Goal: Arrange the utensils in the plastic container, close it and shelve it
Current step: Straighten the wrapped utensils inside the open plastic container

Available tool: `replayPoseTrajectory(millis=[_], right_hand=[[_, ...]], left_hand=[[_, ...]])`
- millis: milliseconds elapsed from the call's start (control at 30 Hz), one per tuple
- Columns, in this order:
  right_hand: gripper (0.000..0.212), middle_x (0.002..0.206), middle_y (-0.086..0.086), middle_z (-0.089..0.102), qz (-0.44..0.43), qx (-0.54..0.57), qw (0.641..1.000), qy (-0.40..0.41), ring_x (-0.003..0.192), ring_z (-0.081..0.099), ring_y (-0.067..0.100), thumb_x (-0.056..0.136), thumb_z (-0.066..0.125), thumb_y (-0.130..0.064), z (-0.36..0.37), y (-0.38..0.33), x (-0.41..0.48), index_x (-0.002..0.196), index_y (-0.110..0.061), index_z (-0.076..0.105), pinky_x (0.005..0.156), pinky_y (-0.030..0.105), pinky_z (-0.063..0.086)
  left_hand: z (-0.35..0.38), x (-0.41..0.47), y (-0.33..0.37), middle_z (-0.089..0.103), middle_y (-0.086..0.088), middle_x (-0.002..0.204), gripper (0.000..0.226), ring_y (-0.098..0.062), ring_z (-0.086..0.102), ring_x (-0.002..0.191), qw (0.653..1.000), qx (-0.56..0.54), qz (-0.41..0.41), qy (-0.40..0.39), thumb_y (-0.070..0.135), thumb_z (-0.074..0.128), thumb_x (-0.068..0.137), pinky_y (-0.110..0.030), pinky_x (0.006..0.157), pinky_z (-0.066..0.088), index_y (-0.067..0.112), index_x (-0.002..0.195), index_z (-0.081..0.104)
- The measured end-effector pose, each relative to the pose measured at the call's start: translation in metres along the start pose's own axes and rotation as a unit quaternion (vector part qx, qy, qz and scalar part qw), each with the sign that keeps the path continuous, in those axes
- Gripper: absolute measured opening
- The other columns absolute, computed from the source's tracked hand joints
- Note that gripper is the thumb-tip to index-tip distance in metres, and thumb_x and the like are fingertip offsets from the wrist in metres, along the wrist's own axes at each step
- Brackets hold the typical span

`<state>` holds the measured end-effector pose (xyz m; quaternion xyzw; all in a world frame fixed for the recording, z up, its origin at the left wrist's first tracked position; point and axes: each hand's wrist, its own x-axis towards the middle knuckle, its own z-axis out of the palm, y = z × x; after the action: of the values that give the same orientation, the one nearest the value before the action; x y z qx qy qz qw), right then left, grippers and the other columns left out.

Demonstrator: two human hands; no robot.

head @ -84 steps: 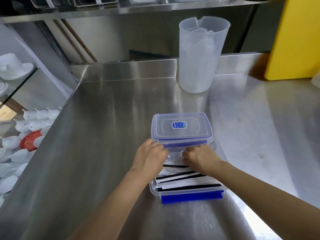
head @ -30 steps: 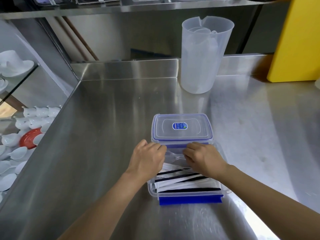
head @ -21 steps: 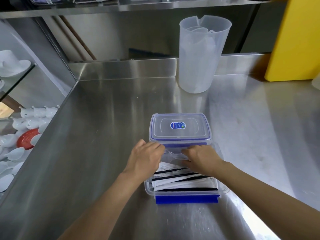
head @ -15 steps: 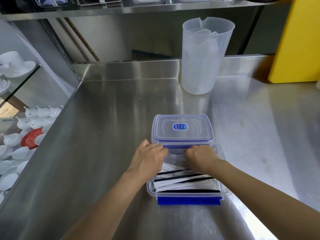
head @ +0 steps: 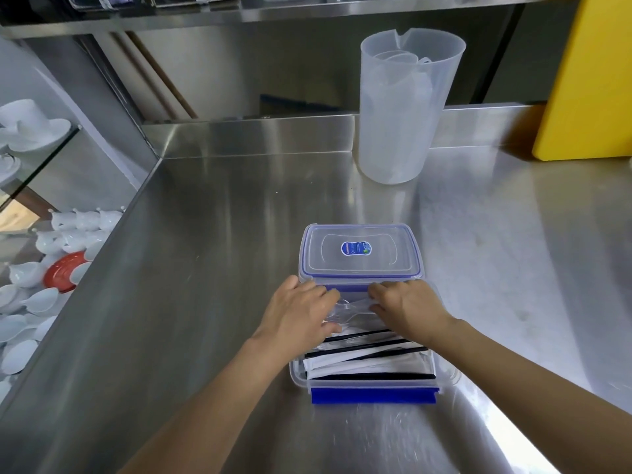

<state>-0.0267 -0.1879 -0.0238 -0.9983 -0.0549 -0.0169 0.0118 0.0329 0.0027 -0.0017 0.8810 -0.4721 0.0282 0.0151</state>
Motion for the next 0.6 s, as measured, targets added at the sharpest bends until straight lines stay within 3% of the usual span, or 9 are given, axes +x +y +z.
replayPoseTrajectory(millis=[100, 200, 333, 433, 500, 533, 600], right_hand=[[0.031, 0.039, 0.005, 0.056, 0.002, 0.013, 0.999, 0.031, 0.026, 0.046, 0.029, 0.045, 0.085, -0.007, -0.005, 0.006, -0.004, 0.053, -0.009, 0.055, 0.029, 0.022, 0.038], [0.028, 0.040, 0.006, 0.052, 0.004, 0.015, 0.998, 0.053, 0.027, 0.042, 0.030, 0.051, 0.079, -0.002, -0.012, 0.011, -0.009, 0.051, -0.009, 0.052, 0.034, 0.019, 0.026], [0.023, 0.055, 0.003, 0.055, -0.021, 0.051, 0.997, 0.057, 0.036, 0.051, 0.026, 0.056, 0.080, -0.007, -0.016, 0.016, -0.015, 0.052, -0.014, 0.058, 0.031, 0.020, 0.028], [0.016, 0.066, 0.004, 0.061, -0.056, 0.053, 0.997, 0.024, 0.047, 0.060, 0.025, 0.062, 0.081, -0.011, -0.021, 0.013, -0.014, 0.062, -0.013, 0.066, 0.033, 0.024, 0.038], [0.006, 0.088, 0.006, 0.067, -0.048, 0.040, 0.998, -0.017, 0.068, 0.065, 0.029, 0.082, 0.067, -0.016, -0.024, 0.011, -0.010, 0.085, -0.011, 0.069, 0.051, 0.031, 0.046], [0.014, 0.100, 0.006, 0.066, -0.030, 0.041, 0.998, -0.040, 0.079, 0.065, 0.031, 0.090, 0.056, -0.019, -0.023, 0.012, -0.009, 0.097, -0.012, 0.067, 0.061, 0.033, 0.047], [0.021, 0.108, 0.004, 0.064, 0.006, 0.067, 0.996, -0.058, 0.089, 0.062, 0.031, 0.094, 0.047, -0.022, -0.022, 0.013, -0.007, 0.104, -0.014, 0.064, 0.069, 0.033, 0.046]], left_hand=[[-0.007, 0.003, 0.003, 0.066, 0.007, 0.115, 0.046, -0.016, 0.058, 0.105, 0.997, -0.056, -0.056, 0.012, 0.048, 0.055, 0.087, -0.028, 0.087, 0.034, 0.022, 0.124, 0.049], [-0.014, 0.004, 0.004, 0.065, 0.010, 0.112, 0.056, -0.017, 0.058, 0.099, 0.982, -0.132, -0.135, 0.027, 0.052, 0.055, 0.087, -0.028, 0.088, 0.038, 0.024, 0.133, 0.038], [-0.014, -0.003, 0.003, 0.062, 0.007, 0.113, 0.065, -0.018, 0.061, 0.094, 0.946, -0.229, -0.213, 0.087, 0.048, 0.066, 0.080, -0.036, 0.083, 0.050, 0.020, 0.133, 0.040], [-0.008, -0.005, -0.002, 0.066, 0.001, 0.097, 0.036, -0.020, 0.064, 0.081, 0.963, -0.176, -0.151, 0.134, 0.035, 0.064, 0.084, -0.032, 0.075, 0.047, 0.015, 0.113, 0.060], [-0.006, -0.006, -0.002, 0.066, 0.000, 0.077, 0.020, -0.022, 0.063, 0.065, 0.982, -0.116, -0.059, 0.136, 0.027, 0.054, 0.085, -0.028, 0.061, 0.047, 0.013, 0.088, 0.067], [-0.002, -0.007, -0.001, 0.065, 0.000, 0.070, 0.017, -0.022, 0.061, 0.059, 0.987, -0.094, -0.016, 0.129, 0.021, 0.054, 0.084, -0.028, 0.055, 0.048, 0.012, 0.081, 0.068], [-0.002, -0.008, 0.006, 0.062, 0.000, 0.063, 0.005, -0.020, 0.058, 0.054, 0.993, -0.070, 0.017, 0.093, 0.007, 0.068, 0.073, -0.025, 0.044, 0.048, 0.013, 0.073, 0.067]])
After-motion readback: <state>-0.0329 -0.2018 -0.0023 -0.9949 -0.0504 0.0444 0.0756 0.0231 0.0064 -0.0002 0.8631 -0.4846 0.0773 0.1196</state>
